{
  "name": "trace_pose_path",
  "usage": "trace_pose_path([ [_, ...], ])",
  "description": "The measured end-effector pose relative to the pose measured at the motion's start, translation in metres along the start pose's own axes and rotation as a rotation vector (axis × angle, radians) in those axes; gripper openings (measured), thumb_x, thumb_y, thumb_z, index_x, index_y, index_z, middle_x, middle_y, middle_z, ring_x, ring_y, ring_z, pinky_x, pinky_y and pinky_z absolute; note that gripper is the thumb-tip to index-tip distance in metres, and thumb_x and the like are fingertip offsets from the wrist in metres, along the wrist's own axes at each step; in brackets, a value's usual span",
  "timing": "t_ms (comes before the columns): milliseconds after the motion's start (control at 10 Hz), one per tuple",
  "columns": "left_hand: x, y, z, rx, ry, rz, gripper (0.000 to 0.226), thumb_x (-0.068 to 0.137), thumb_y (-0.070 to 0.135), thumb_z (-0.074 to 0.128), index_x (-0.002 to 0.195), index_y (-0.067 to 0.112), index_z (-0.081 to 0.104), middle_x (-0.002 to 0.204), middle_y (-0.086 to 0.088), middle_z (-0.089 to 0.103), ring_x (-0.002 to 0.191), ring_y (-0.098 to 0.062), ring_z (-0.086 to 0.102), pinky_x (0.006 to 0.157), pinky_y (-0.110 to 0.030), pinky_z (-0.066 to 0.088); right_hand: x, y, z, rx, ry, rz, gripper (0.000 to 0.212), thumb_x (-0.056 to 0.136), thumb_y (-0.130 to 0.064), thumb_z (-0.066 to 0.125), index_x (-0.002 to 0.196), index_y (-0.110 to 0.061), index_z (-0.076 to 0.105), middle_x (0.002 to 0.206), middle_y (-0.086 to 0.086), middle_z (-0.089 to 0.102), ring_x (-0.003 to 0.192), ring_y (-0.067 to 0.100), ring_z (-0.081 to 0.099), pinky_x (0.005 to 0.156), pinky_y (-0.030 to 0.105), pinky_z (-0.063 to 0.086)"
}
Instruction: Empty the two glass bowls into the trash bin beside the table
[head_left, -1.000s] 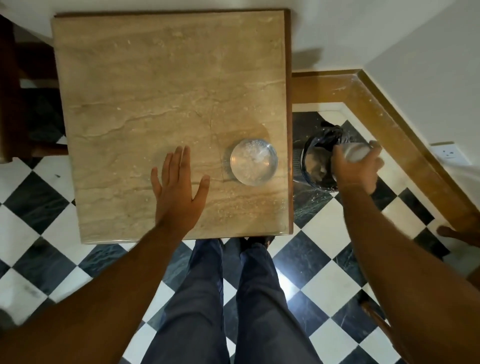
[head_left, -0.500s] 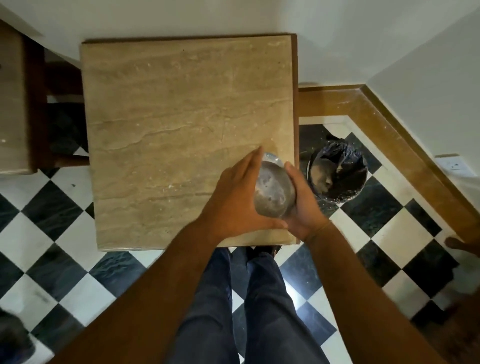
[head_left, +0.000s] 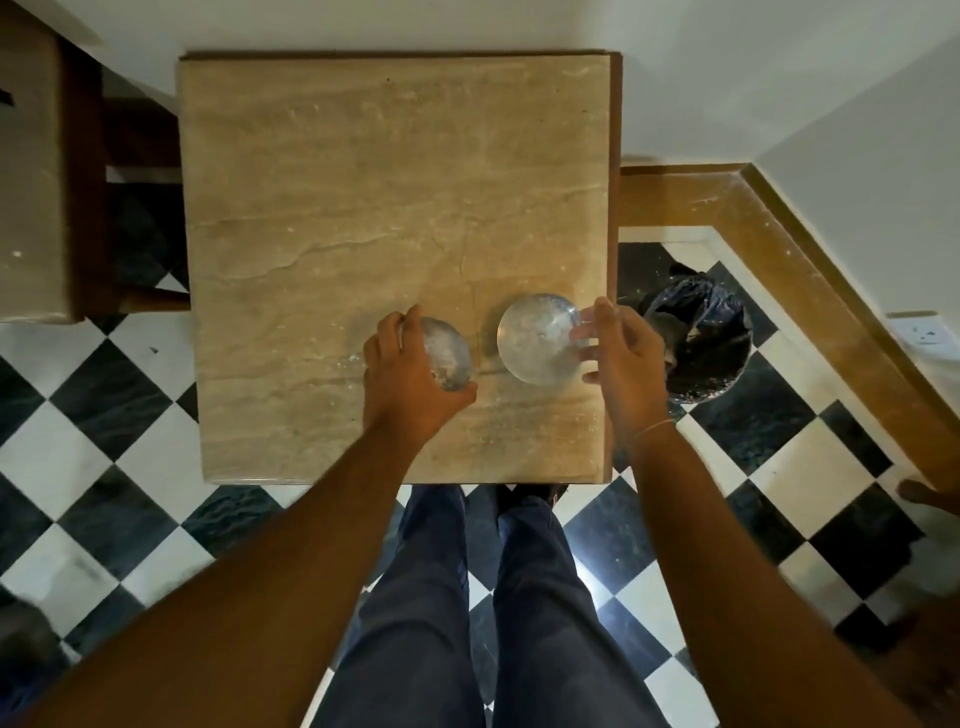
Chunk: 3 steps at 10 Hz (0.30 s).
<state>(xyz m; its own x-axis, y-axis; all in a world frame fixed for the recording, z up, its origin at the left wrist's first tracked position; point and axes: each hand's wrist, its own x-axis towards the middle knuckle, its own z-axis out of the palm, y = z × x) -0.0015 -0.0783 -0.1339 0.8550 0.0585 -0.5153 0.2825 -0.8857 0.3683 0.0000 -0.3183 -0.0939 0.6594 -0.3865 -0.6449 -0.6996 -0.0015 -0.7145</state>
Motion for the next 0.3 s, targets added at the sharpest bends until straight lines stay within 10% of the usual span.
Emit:
trace_pose_path([
  [200,0.018,-0.005,0.008,0.097,-0.016,0.041,0.135,0.068,0.063,0.093,0.173,0.019,0.020,0.170,-0.013,0.030,0.155,-0.039,0.030,0.120,-0.062,0.044,0.006,0.020,-0.004,-0.062,0.067,-0.052,0.027,0.120,-0.031,0.060,0.096,-0.029,0.072,0.100,-0.006,0.077,0.079,-0.005,0.070,0.067,0.013,0.055],
  [300,0.016,-0.005,0.013,0.174,-0.009,0.042,0.142,0.069,0.077,0.086,0.174,0.028,0.004,0.177,-0.011,0.021,0.161,-0.039,0.024,0.124,-0.068,0.035,0.007,0.025,-0.001,-0.215,0.062,-0.109,0.012,0.116,-0.034,0.067,0.122,-0.025,0.072,0.118,-0.011,0.073,0.105,0.001,0.069,0.098,0.027,0.061],
])
